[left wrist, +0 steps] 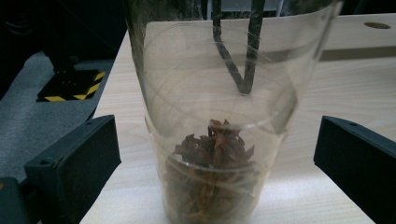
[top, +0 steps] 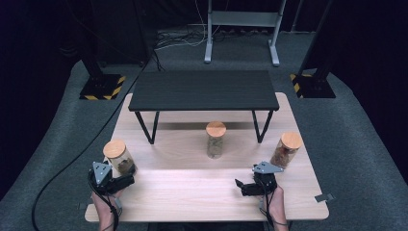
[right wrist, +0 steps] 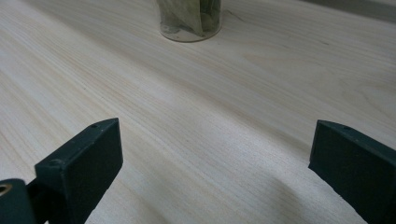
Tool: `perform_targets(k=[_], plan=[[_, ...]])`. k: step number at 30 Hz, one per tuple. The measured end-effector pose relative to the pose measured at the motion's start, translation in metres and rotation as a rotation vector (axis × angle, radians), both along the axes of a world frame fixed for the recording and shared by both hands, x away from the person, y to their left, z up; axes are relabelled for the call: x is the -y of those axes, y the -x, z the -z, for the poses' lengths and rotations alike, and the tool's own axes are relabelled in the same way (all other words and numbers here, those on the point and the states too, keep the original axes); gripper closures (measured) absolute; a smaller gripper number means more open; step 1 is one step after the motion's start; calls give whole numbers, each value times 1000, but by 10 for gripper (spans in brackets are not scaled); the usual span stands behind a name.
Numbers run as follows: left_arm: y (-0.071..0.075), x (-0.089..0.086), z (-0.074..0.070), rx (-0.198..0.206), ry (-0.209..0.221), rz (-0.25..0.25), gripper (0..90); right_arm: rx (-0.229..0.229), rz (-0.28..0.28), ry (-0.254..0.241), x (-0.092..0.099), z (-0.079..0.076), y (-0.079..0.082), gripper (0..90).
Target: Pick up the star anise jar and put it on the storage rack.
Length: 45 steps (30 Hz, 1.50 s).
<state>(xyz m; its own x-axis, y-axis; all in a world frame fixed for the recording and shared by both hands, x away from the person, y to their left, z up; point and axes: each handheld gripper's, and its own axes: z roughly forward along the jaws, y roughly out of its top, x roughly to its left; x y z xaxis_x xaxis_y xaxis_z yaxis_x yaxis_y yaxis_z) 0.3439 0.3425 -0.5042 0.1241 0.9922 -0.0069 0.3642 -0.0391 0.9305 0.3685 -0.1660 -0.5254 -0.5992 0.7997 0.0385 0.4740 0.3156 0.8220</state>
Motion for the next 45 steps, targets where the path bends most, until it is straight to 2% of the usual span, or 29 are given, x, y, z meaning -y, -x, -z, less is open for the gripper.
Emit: perform_targets(k=[14,21,34,40,41,43,44,45], plan=[[-12,-3,1,7,15,-14,0,-10,-7,10,-1,0,-1,16],[-16,-4,0,0,12,7,0,-23,-4,-1,0,0,-2,15],[-24,-2,2,-11,5,13,0,-27,-4,1,0,0,-3,15],[-25,-2,2,-10,19,11,0,-28,-8,-2,0,0,-3,16],[-25,-2,3,-3,25,13,24,-27,-8,-3,0,0,-3,16],[-24,-3,4,1,48,39,193,-27,-7,-8,1,0,-3,17],[-24,-3,5,4,52,43,235,-28,-7,-10,1,0,-3,18],[-23,-3,5,6,44,42,237,-28,-5,-9,1,0,-3,18]])
